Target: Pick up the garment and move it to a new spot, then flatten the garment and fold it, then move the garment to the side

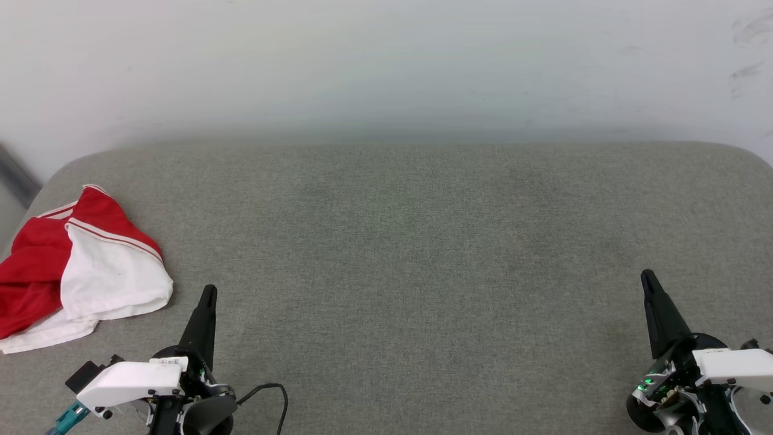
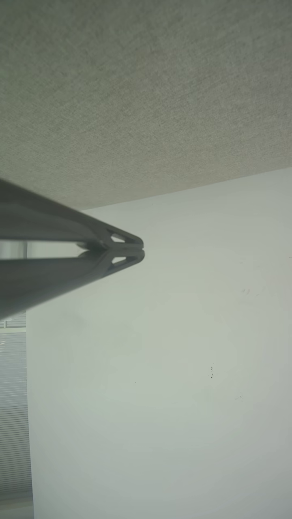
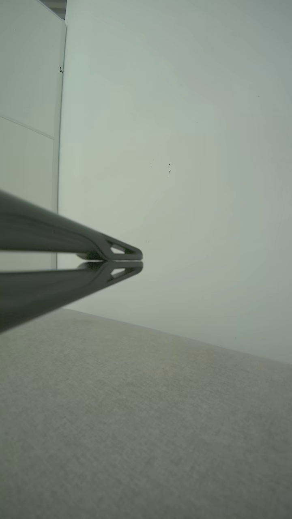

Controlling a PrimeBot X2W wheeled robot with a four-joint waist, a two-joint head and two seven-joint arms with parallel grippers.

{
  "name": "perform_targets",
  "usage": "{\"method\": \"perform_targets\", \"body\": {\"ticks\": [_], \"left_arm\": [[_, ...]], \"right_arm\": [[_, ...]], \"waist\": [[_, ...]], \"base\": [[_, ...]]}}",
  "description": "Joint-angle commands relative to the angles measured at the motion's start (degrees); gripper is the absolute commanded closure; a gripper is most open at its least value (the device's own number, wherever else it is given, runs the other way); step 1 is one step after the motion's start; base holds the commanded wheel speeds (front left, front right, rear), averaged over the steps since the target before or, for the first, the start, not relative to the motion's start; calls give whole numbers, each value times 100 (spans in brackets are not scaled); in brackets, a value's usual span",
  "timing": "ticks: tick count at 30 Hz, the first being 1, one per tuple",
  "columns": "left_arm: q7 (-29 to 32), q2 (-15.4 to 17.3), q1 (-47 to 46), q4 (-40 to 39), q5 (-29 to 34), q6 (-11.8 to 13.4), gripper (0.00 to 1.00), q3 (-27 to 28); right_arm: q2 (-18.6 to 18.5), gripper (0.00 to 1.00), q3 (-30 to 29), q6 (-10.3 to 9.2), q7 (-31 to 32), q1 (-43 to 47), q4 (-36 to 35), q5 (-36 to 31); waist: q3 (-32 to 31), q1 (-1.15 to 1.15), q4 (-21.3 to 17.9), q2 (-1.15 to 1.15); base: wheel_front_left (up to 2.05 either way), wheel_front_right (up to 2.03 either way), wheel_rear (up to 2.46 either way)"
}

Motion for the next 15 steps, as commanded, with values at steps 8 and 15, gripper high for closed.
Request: {"method": "perform_targets", "body": {"ticks": [8,15], "left_arm": [[-5,-10,-30,-2,0,-16,100,5],[-5,-10,-30,-2,1,-16,100,5]], "right_arm": [[23,100,3,-2,-3,-70,6,-26],[23,100,3,-2,-3,-70,6,-26]], "waist": [[0,0,0,0],[0,0,0,0]], "base": [[0,0,0],[0,0,0]]}}
